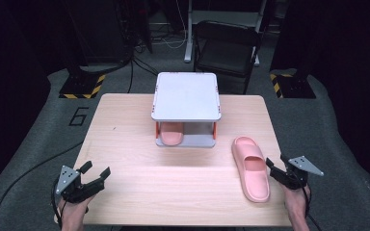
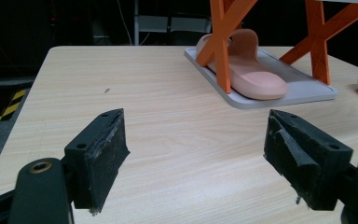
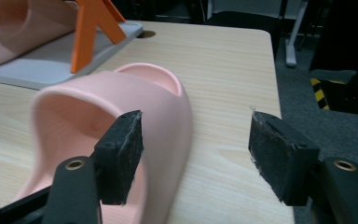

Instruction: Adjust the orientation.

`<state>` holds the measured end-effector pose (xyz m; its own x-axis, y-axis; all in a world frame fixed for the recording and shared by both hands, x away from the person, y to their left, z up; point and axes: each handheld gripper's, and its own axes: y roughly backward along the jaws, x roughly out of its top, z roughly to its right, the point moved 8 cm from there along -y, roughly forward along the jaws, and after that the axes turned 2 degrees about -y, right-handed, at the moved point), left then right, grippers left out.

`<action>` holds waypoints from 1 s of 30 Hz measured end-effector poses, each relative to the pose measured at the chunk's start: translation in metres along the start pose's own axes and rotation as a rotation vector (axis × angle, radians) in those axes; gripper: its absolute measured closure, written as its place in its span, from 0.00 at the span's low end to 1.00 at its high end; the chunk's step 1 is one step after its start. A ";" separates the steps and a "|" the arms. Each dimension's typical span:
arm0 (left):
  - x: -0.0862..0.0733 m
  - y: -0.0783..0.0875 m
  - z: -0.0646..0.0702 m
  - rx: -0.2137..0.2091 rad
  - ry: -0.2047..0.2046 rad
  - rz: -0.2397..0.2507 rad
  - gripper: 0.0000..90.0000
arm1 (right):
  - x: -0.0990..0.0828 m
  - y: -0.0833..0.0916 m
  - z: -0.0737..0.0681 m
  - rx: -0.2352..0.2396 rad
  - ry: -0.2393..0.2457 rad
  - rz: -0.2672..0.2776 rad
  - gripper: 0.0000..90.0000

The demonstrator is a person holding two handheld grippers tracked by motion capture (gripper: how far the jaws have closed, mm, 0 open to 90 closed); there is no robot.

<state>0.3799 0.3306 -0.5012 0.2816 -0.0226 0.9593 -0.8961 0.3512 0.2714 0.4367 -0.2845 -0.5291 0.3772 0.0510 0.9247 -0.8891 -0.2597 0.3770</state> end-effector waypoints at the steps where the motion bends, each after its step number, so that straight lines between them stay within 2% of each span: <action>1: 0.000 0.000 0.000 0.000 0.000 0.000 0.23 | 0.000 0.000 0.000 0.000 0.000 0.000 0.38; 4: 0.000 0.000 0.000 -0.002 0.000 0.001 0.23 | 0.003 0.002 -0.007 0.022 -0.006 0.009 0.38; 5: 0.000 0.000 0.000 -0.001 0.001 0.002 0.23 | 0.002 0.001 -0.014 0.058 0.003 -0.003 0.37; 7: 0.000 0.000 0.000 -0.001 0.001 0.000 0.23 | 0.000 0.000 -0.015 0.054 0.017 -0.015 0.38; 9: 0.000 0.000 0.000 -0.004 -0.001 -0.003 0.23 | -0.005 -0.005 -0.025 0.089 0.047 -0.046 0.42; 11: -0.001 -0.001 0.000 -0.003 -0.001 -0.006 0.23 | -0.006 -0.007 -0.027 0.093 0.058 -0.051 0.44; 12: -0.002 -0.001 0.000 -0.004 0.001 -0.012 0.23 | -0.011 -0.015 -0.029 0.089 0.083 -0.100 0.52; 13: -0.002 -0.001 0.000 -0.004 0.001 -0.012 0.23 | -0.011 -0.015 -0.029 0.089 0.083 -0.100 0.52; 14: -0.002 -0.001 0.000 -0.003 -0.003 -0.012 0.23 | -0.014 -0.020 -0.029 0.072 0.078 -0.128 0.55; 15: -0.002 -0.001 0.000 -0.002 -0.005 -0.012 0.23 | -0.020 -0.026 -0.030 0.065 0.053 -0.176 0.62; 16: -0.002 -0.001 0.000 -0.002 -0.005 -0.012 0.23 | -0.020 -0.026 -0.030 0.065 0.053 -0.176 0.62; 17: -0.002 -0.001 0.000 -0.001 -0.002 -0.014 0.23 | -0.021 -0.025 -0.028 0.027 0.078 -0.177 0.75; 18: -0.002 -0.001 0.000 -0.001 -0.002 -0.014 0.23 | -0.021 -0.025 -0.028 0.027 0.078 -0.177 0.75; 19: -0.002 -0.002 -0.001 0.002 0.001 -0.012 0.23 | -0.017 -0.023 -0.029 0.072 0.054 -0.153 0.80; 20: -0.002 -0.002 -0.001 0.002 0.001 -0.012 0.23 | -0.017 -0.023 -0.029 0.072 0.054 -0.153 0.80; 22: -0.002 -0.002 0.000 0.003 -0.002 -0.014 0.23 | -0.013 -0.019 -0.032 0.103 0.052 -0.124 0.82; 23: -0.002 -0.002 0.001 -0.003 -0.002 -0.016 0.23 | -0.014 -0.018 -0.032 0.108 0.070 -0.134 0.82; 25: -0.002 -0.003 0.002 -0.004 -0.007 -0.015 0.23 | -0.015 -0.019 -0.035 0.115 0.078 -0.137 0.83; 30: -0.001 -0.004 0.004 -0.012 -0.008 -0.013 0.23 | -0.018 -0.019 -0.046 0.155 0.160 -0.138 0.84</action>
<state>0.3823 0.3255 -0.5032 0.2903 -0.0348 0.9563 -0.8883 0.3620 0.2828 0.4350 -0.2356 -0.5501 0.4354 0.2447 0.8663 -0.7770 -0.3838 0.4989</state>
